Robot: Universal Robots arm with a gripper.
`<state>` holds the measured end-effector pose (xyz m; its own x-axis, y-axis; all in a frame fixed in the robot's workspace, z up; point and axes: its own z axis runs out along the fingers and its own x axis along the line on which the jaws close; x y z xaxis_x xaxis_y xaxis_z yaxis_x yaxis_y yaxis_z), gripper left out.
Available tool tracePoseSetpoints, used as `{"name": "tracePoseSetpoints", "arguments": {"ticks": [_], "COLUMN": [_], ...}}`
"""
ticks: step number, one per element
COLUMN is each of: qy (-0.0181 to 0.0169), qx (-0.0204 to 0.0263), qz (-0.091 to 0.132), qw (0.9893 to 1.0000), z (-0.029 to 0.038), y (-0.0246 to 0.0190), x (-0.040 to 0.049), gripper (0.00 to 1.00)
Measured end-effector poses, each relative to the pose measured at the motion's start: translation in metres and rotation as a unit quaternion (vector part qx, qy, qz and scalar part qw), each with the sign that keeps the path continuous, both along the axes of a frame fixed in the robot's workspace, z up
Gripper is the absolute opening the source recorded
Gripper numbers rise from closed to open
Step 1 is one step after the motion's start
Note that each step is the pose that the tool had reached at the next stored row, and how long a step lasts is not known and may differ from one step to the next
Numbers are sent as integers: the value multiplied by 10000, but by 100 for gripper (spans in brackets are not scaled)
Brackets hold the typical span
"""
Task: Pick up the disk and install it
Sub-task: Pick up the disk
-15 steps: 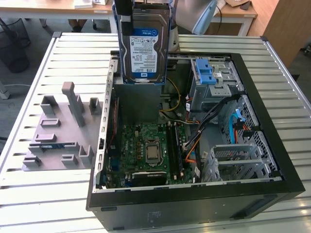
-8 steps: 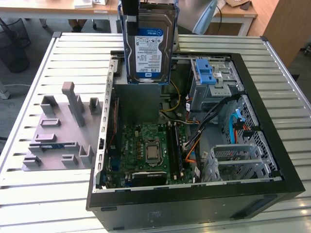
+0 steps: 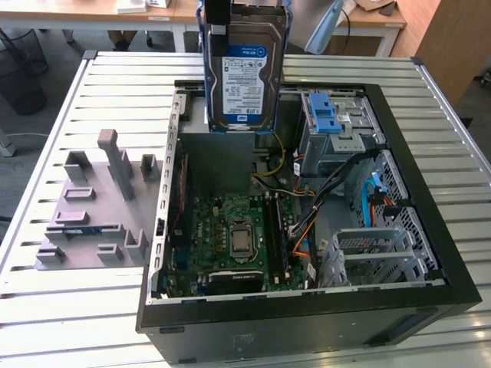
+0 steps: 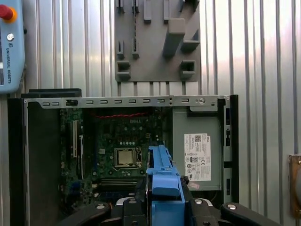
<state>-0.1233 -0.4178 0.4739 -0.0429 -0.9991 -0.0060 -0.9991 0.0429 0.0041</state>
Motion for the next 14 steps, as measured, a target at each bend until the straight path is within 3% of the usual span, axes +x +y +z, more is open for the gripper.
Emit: {"name": "tracePoseSetpoints", "arguments": {"ticks": [14], "qy": [0], "qx": [0], "qz": [0], "qw": [10000], "z": [0], "y": [0], "x": [193], "gripper": [36]}}
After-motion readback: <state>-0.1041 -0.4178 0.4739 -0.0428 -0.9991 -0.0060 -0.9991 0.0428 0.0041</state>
